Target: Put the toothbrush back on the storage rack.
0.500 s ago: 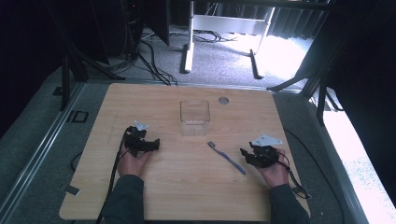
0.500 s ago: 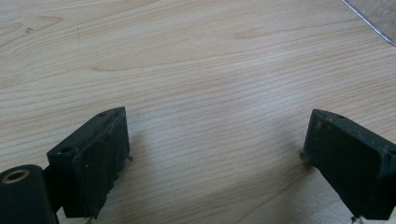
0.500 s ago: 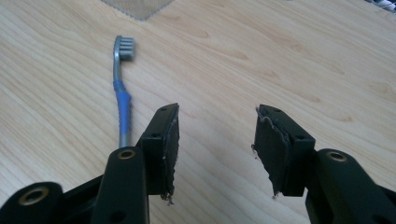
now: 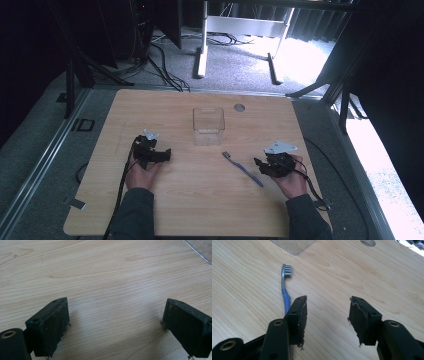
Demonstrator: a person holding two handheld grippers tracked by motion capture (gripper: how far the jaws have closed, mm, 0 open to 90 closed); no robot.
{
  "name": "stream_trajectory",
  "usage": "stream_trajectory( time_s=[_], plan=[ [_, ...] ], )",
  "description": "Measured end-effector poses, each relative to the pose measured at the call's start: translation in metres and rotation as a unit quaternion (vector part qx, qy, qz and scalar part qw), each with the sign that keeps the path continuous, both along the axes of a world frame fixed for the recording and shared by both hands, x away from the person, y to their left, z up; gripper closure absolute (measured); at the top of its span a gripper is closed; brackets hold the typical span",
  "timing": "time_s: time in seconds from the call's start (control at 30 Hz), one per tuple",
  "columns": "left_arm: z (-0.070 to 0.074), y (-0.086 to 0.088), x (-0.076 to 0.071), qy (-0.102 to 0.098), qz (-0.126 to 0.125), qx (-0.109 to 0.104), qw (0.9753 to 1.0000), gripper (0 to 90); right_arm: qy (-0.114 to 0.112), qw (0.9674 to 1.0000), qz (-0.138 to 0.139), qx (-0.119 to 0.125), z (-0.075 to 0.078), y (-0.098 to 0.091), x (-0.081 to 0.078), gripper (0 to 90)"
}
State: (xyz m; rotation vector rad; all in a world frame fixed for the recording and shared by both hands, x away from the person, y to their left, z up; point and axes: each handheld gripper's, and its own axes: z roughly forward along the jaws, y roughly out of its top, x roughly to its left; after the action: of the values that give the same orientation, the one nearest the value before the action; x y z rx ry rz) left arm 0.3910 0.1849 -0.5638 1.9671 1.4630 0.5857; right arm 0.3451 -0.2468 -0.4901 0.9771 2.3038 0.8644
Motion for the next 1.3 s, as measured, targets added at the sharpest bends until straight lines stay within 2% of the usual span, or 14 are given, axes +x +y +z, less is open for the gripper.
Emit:
stream_trajectory(
  time_s=[0.13,0.2,0.3,0.53,0.7,0.83,0.93,1.07,1.3],
  plan=[
    [0.0,0.0,0.0,0.0,0.0,0.0,1.0,7.5,-0.003,1.0,0.006,0.004,0.008,-0.002,-0.001,47.9],
    [0.0,0.0,0.0,0.0,0.001,0.0,1.0,7.5,-0.014,0.9998,0.007,-0.015,0.01,0.0,-0.003,48.9],
    [0.0,0.0,0.0,0.0,0.001,0.0,1.0,7.5,-0.024,0.9991,0.019,-0.029,0.012,0.004,-0.005,50.7],
    [0.0,0.0,0.0,0.0,0.001,-0.001,1.0,7.6,-0.003,0.9982,0.042,-0.042,0.015,0.013,-0.005,54.3],
    [0.0,0.0,0.0,0.0,0.001,-0.001,1.0,7.6,-0.003,0.998,0.045,-0.045,0.019,0.017,-0.005,53.9],
    [0.0,0.0,0.0,0.0,0.001,-0.001,1.0,7.5,0.002,0.9975,0.041,-0.058,0.022,0.019,-0.003,55.9],
    [0.0,0.0,0.0,0.0,0.001,-0.001,1.0,7.6,0.002,0.9975,0.044,-0.056,0.025,0.019,-0.002,56.3],
    [0.0,0.0,0.0,0.0,0.001,-0.001,1.0,7.6,0.009,0.9979,0.051,-0.038,0.03,0.018,-0.001,56.0],
    [0.0,0.0,0.0,0.0,0.001,-0.001,1.0,7.6,0.012,0.9975,0.057,-0.039,0.037,0.019,0.0,56.0]
  ],
)
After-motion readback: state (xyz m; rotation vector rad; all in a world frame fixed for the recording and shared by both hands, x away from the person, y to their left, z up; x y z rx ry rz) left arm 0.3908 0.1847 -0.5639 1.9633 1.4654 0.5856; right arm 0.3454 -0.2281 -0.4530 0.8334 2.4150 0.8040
